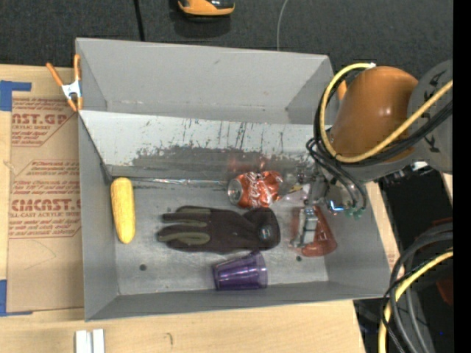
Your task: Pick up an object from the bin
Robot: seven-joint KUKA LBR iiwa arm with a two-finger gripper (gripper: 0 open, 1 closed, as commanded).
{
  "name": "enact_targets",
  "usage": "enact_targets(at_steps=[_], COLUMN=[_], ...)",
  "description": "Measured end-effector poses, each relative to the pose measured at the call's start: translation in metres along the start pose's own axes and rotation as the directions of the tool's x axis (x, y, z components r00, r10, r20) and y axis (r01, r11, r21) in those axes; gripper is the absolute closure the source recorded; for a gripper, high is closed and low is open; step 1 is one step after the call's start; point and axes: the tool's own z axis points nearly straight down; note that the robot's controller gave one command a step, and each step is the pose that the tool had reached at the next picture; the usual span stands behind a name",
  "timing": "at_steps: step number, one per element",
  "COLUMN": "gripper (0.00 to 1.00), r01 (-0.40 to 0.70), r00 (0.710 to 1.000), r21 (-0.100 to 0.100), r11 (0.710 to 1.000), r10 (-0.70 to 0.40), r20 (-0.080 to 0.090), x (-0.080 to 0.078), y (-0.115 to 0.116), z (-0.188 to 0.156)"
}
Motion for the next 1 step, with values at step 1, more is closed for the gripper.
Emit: enact_targets(at_steps=[1], gripper=[0.0], r01=[0.001], r00=[1.0], r21=[0.001], r11=[1.0], r10=[-0.001], r20=[0.007], x=[-0.0013], y=[0.0001], z=[-0.0046])
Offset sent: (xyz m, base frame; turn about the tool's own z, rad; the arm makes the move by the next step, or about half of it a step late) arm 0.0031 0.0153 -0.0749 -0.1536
